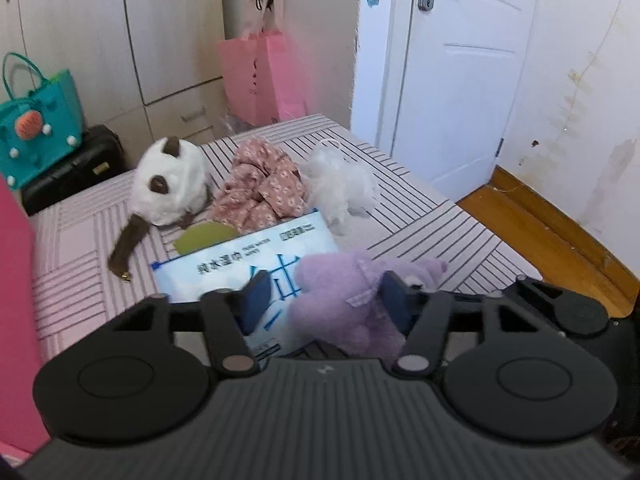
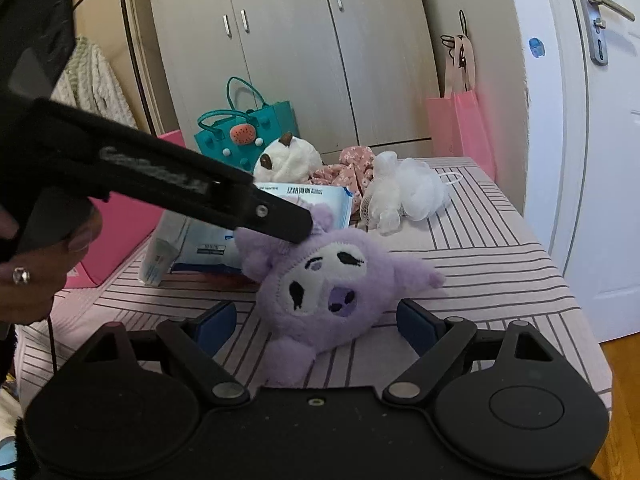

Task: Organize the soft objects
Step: 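Reach the right tool to the purple plush and close its fingers, then lift the purple plush with the right tool and carry it over the pink box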

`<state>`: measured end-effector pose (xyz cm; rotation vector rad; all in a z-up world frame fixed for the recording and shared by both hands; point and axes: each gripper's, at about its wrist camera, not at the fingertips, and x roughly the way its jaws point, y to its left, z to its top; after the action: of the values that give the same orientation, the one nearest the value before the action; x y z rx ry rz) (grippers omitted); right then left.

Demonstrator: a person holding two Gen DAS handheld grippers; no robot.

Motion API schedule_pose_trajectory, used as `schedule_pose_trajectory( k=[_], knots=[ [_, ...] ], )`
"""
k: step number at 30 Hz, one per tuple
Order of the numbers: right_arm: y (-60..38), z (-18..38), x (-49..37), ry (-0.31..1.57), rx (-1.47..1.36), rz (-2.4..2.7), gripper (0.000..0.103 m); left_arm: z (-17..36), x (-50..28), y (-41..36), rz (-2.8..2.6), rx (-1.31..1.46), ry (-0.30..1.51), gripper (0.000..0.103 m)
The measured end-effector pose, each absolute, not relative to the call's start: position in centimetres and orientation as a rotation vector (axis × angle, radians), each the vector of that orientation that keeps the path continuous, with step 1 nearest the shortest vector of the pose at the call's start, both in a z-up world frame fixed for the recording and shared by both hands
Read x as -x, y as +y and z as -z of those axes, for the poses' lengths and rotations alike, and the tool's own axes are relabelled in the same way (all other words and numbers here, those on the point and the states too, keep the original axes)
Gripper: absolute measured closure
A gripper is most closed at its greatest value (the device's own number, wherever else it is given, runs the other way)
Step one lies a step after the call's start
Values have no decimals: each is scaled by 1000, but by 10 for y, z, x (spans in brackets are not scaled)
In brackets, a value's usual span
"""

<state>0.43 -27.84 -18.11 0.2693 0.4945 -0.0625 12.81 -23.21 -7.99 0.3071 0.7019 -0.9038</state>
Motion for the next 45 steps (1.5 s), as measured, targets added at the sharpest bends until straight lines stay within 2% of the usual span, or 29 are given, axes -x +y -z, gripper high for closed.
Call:
schedule_pose_trajectory(
  k=[3,12,15,26,38,45],
  knots=[
    [-279,183,-6,490,-258,86,24,82,-127,-234,933,-300,697,58],
    [-275,183,-3,497,-203,109,41,88,-118,-234,904,-295,678,60],
    [-274,183,-1,489,-206,109,43,87,-111,-235,859,-324,667,57],
    [-273,183,-1,484,-191,100,45,87,-109,-234,841,-298,678,59],
    [-272,152,2,519,-198,51,45,62,-95,-215,852,-261,662,60],
    [-253,132,3,598,-140,-50,45,50,-91,-180,827,-223,749,60]
  ],
)
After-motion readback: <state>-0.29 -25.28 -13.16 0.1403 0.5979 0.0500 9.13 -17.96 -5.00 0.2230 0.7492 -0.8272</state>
